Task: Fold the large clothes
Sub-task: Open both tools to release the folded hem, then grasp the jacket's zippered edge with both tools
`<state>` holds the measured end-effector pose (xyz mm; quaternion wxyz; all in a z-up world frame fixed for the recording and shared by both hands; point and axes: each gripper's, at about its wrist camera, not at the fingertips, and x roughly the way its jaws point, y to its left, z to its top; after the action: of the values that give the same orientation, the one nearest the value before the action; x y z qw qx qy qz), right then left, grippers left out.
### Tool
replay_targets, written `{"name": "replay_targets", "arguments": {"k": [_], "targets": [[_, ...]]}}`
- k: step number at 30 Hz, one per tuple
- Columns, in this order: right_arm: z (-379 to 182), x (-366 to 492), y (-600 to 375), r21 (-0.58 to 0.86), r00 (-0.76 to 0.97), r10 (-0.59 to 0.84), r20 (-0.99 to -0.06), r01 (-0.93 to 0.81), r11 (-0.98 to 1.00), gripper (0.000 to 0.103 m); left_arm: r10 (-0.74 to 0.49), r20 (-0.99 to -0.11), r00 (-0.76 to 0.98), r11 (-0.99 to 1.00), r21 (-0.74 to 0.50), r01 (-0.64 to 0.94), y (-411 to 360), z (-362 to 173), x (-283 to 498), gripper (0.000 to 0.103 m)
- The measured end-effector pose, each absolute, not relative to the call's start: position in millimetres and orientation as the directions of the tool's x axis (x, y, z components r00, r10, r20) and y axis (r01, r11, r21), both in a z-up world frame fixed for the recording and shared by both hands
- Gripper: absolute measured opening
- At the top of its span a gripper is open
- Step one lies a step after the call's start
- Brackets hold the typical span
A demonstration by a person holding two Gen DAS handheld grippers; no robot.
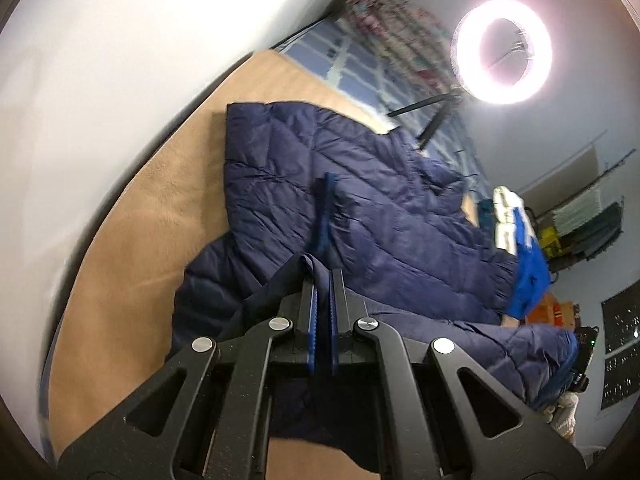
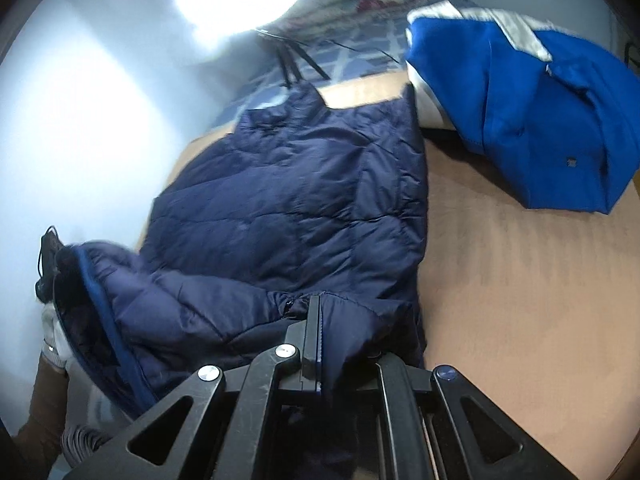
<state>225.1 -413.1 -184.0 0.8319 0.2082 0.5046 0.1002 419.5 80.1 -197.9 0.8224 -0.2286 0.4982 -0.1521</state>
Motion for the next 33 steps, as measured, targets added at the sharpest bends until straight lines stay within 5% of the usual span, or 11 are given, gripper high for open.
{"name": "replay_targets", "arguments": {"k": [3,6,7,12,14,22,33], "targets": [[-206.0,246.1,-425.0,0.495,0.449,0.409,-0.795,0.089,0.865,0.003,-0.453,-0.774,0.443,0.862,-0.507,-0.006,78.1,-218.5,435.9,0.002],[-219.6,256.3,-436.9,0.534,0.444,0.431,-0.786,0.135,0.835,0.014,-0.447,-0.783,0.433,0.863,-0.505,-0.023,80.1,-231.8,445.4,0.005],[-222.8,257.4,-442.4,0.557,0.452,0.444,-0.774,0.150,0.817,0.025,-0.451,-0.785,0.424,0.858,-0.513,-0.037,82.3,-234.9,448.1,0.014],[-217.0,246.5,-471.3,0.611,0.539,0.448,-0.713,0.164,0.775,0.050,-0.449,-0.771,0.452,0.857,-0.514,-0.026,90.4,-222.8,449.3,0.033],[-211.1,235.6,-481.3,0.586,0.585,0.401,-0.705,0.162,0.794,0.065,-0.411,-0.763,0.498,0.879,-0.477,-0.005,93.9,-209.3,445.1,0.051],[-200.3,231.2,-477.5,0.494,0.639,0.357,-0.681,0.040,0.869,0.067,-0.351,-0.794,0.497,0.936,-0.312,0.162,69.8,-197.3,444.1,0.057],[-205.7,297.8,-448.2,0.374,0.608,0.294,-0.738,0.006,0.927,0.070,-0.386,-0.837,0.388,0.922,-0.357,0.148,29.9,-226.9,523.1,0.058]]}}
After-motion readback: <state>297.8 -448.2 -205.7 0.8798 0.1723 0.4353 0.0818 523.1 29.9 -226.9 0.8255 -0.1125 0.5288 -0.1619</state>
